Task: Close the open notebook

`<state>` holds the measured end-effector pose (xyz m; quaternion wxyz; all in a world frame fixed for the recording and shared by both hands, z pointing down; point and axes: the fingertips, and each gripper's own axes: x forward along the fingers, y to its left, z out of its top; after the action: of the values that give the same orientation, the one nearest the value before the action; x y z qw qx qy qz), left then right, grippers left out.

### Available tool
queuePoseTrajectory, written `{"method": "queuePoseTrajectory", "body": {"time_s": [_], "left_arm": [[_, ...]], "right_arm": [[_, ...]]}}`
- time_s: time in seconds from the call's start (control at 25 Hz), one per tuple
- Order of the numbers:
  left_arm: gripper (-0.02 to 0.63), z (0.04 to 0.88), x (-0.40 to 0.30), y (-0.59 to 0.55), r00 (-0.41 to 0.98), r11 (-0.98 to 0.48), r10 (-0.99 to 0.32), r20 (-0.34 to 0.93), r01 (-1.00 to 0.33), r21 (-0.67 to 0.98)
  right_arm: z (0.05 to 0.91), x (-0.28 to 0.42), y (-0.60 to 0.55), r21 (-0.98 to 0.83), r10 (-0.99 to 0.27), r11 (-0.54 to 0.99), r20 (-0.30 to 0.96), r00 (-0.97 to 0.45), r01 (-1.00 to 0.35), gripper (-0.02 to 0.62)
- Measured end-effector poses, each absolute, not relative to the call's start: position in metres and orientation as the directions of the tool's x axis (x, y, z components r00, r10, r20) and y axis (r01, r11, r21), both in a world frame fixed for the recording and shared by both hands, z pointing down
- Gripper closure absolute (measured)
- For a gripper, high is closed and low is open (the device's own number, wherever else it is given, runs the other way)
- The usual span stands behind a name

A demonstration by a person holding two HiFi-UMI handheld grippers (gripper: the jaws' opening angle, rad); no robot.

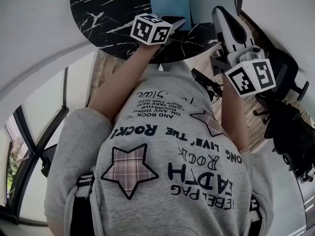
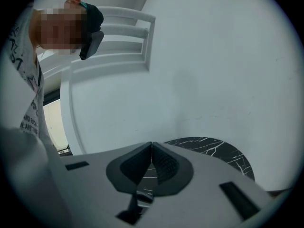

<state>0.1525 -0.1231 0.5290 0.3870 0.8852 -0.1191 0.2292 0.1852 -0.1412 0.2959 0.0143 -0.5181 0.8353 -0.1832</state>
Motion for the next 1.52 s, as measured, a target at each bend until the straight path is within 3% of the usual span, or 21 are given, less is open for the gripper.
{"method": "queuePoseTrajectory", "body": {"time_s": [0.24,0.6,1.04,1.52], "left_arm": [[0.597,0.495,0.133,-0.144,0.887,-0.666,-0.139,0.441,-0.413,0.622],[0.597,0.423,0.085,-0.191,0.863,-0.721,-0.366,0.349,-0.5,0.48],[0.597,0.333,0.023,-0.227,0.753,-0.711,-0.619,0.221,-0.658,0.25],[0.597,0.255,-0.04,-0.228,0.604,-0.596,-0.797,0.026,-0.792,0.135]], "right_arm": [[0.293,0.173,-0.15,-0.314,-0.855,0.43,0.159,-0.493,-0.847,0.583],[0.284,0.162,-0.163,-0.288,-0.842,0.467,0.142,-0.52,-0.836,0.583],[0.263,0.173,-0.17,-0.239,-0.859,0.46,0.123,-0.497,-0.855,0.583],[0.226,0.18,-0.169,-0.164,-0.878,0.457,0.078,-0.473,-0.874,0.583]]}}
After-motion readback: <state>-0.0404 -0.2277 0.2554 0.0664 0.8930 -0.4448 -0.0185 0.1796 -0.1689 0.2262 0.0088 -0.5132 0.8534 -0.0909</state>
